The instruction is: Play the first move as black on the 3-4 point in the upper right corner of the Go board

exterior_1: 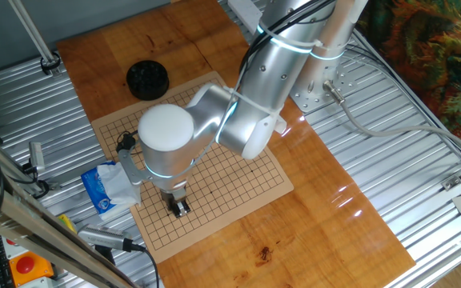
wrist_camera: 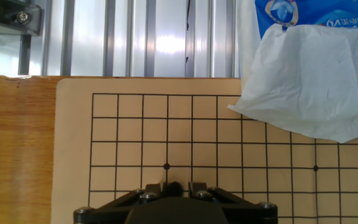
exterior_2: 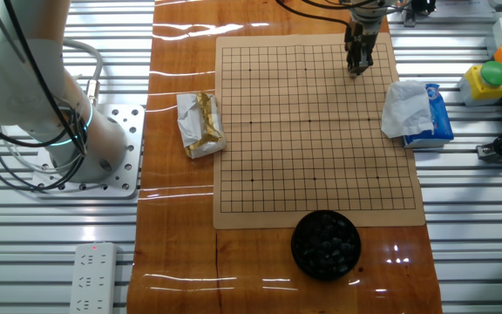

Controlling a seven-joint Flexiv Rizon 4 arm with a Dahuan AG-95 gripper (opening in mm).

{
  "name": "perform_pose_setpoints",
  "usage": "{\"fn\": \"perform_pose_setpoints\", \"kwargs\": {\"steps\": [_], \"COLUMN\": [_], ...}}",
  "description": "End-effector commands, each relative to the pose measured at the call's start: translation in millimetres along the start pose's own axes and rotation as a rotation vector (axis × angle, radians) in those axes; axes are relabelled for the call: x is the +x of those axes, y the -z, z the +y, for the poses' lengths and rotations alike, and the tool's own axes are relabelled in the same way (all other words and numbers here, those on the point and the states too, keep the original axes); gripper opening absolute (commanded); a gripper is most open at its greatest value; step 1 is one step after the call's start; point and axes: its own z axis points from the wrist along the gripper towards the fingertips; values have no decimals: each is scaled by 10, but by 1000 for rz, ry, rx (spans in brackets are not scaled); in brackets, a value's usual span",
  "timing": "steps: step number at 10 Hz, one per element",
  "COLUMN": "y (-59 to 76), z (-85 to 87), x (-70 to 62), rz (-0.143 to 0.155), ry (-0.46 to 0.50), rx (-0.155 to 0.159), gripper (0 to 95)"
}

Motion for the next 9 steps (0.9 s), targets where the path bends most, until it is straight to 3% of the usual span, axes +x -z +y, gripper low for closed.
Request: {"fn": "perform_pose_setpoints", "kwargs": {"steps": [1, 9], "y": [-5, -6], "z": [14, 44], "x": [-5, -11], "rz": [-2, -3], "ry": [-3, -6], "rx": [-1, -1], "gripper": [190, 190]}}
